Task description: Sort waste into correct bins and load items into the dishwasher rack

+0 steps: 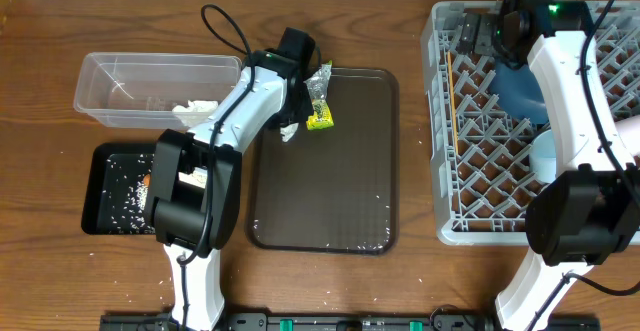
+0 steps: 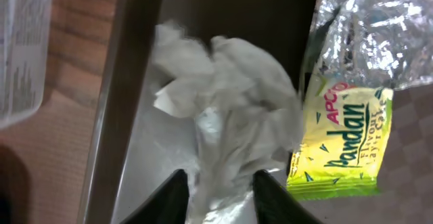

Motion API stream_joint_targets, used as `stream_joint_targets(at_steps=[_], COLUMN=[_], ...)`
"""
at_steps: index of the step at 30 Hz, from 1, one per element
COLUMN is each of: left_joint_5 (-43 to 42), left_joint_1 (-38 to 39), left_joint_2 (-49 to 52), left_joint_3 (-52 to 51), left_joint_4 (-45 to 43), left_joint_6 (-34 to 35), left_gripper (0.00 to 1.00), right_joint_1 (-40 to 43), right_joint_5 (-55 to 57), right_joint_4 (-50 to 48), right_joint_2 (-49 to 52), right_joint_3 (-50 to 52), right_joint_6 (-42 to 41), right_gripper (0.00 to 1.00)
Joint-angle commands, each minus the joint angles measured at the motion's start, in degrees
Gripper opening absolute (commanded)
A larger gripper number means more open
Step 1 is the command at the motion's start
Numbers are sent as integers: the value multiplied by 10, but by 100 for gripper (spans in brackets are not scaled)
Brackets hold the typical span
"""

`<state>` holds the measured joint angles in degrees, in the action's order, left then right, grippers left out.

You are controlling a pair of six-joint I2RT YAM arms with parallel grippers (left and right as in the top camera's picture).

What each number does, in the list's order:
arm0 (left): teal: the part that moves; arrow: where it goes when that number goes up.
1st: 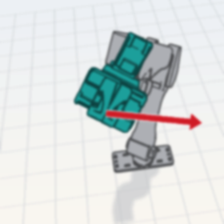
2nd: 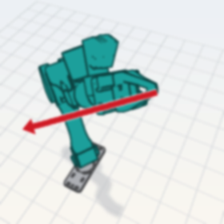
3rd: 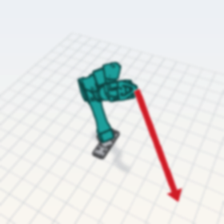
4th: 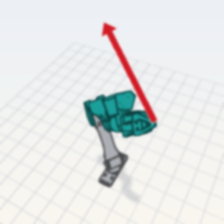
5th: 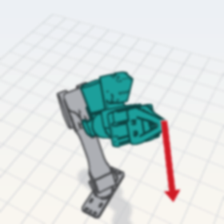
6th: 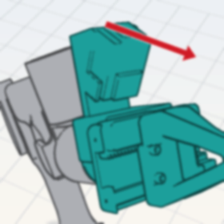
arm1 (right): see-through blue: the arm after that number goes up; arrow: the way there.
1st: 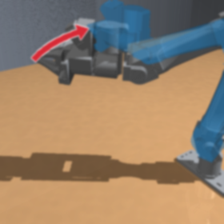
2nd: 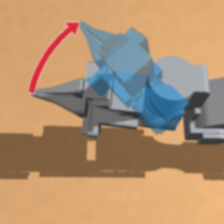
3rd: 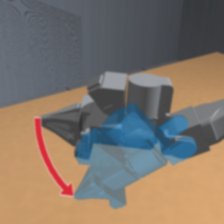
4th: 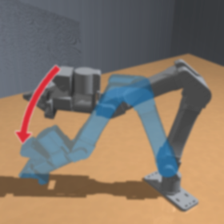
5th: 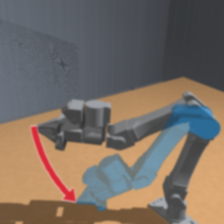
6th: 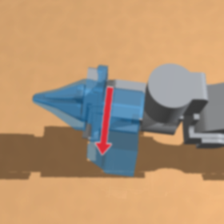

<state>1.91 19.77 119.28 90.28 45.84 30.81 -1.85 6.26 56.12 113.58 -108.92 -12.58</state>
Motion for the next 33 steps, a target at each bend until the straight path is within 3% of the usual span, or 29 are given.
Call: stream_joint_targets(at_steps=[1, 6, 11, 19, 27, 28, 29, 30, 31, 33], left_joint_5=[10, -33, -36, 166, 175, 172, 163, 148, 129, 91], left_joint_1=[-1, -1, -2, -26, -120, -134, -147, -158, -169, -185], left_joint_2=[5, -15, -104, -259, -252, -246, -239, -232, -226, -217], left_joint_3=[-5, 1, 19, 19, 4, 0, -2, -2, -2, -2], left_joint_4=[3, 10, 5, -9, 5, 6, 6, 8, 14, 22], left_joint_6=[-8, -8, -8, 9, -3, -1, 2, 3, 3, 3], left_gripper=[7, 6, 6, 6, 9, 17, 50, 73, 82, 86], right_joint_1=[-3, -3, -3, -3, -3, -3, -3, -3, -3, -3], right_joint_5=[6, 6, 6, 6, 6, 6, 6, 6, 6, 6], right_joint_4=[1, 1, 1, 1, 1, 1, 1, 1, 1, 1], right_joint_2=[-3, -3, -3, -3, -3, -3, -3, -3, -3, -3], right_joint_3=[0, 0, 0, 0, 0, 0, 0, 0, 0, 0], right_joint_6=[-6, -6, -6, -7, -7, -6, -7, -6, -6, -6], right_gripper=[99, 99, 99, 99, 99, 99, 99, 99, 99, 99])
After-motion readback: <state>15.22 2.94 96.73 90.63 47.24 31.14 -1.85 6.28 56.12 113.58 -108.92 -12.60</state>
